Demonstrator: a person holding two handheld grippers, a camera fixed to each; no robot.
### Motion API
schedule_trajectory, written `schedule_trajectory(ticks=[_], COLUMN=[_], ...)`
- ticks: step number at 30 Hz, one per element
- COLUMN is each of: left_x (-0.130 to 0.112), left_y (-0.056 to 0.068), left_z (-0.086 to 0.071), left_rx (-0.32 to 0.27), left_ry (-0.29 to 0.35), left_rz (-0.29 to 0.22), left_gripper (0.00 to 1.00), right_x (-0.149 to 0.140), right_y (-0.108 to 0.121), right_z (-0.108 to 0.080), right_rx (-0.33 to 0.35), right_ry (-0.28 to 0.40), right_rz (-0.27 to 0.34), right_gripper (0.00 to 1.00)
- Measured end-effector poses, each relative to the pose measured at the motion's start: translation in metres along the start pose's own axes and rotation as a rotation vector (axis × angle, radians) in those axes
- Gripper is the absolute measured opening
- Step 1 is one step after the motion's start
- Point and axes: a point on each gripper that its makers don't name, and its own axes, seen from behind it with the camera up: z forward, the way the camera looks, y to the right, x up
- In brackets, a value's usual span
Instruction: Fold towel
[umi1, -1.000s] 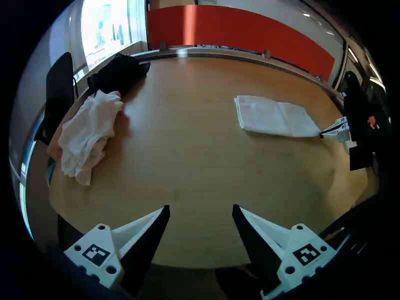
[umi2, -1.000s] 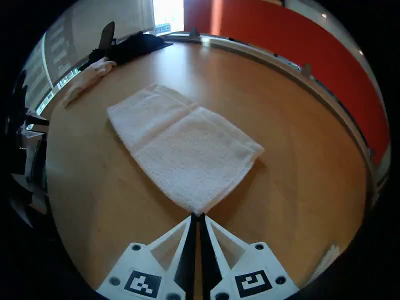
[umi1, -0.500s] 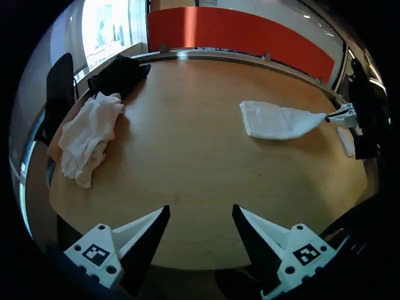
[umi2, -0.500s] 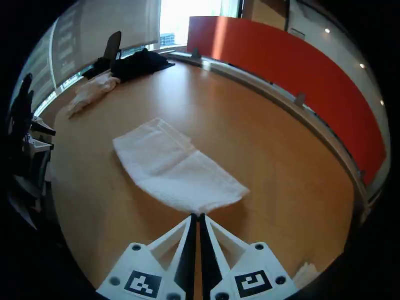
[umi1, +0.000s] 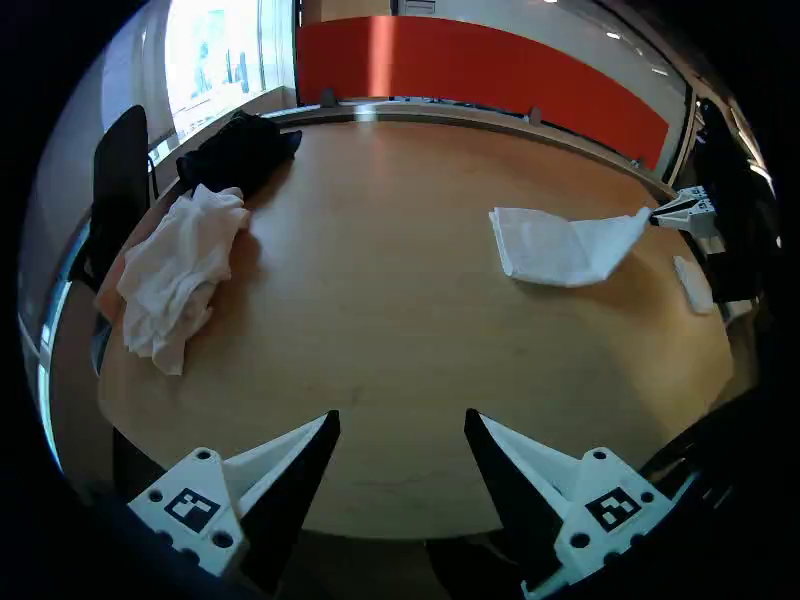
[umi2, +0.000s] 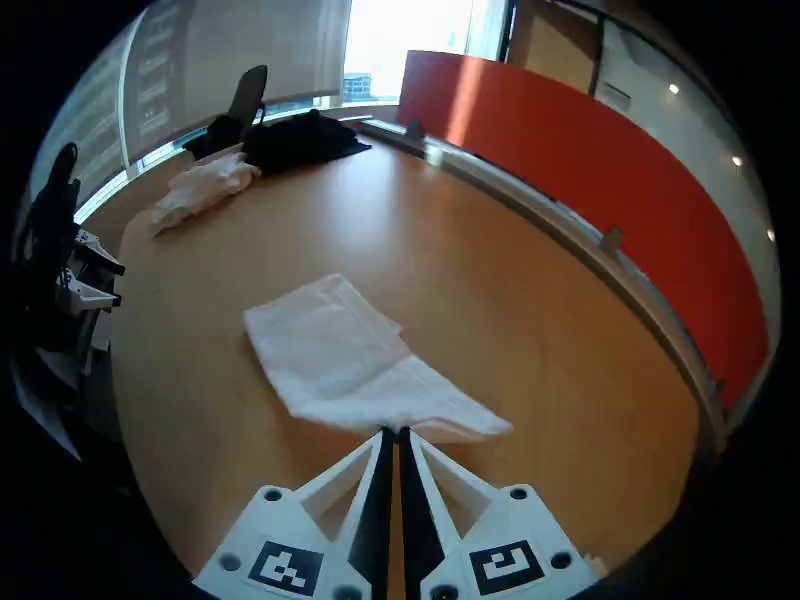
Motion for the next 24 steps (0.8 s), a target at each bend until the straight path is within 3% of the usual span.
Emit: schedule_trajectory(ticks=[7, 14, 24], left_x=[-0.005, -0.01, -0.016], left_y=[0.001, 0.002, 0.0], left_z=[-0.005, -0.011, -0.017], left_rx=[0.005, 0.01, 0.033], left_ry=[0.009, 0.018, 0.026], left_rz=[-0.014, -0.053, -0.099], left_gripper=[0.93, 0.93, 0.92], right_x=[0.044, 0.081, 0.076], right_y=[-0.022, -0.058, -0.117], right_z=[0.017, 0.047, 0.112], right_rx=[0.062, 0.149, 0.253], right_ry=[0.029, 0.04, -0.037], right_rz=[-0.091, -0.186, -0.232], right_gripper=[0.04, 0.04, 0.04])
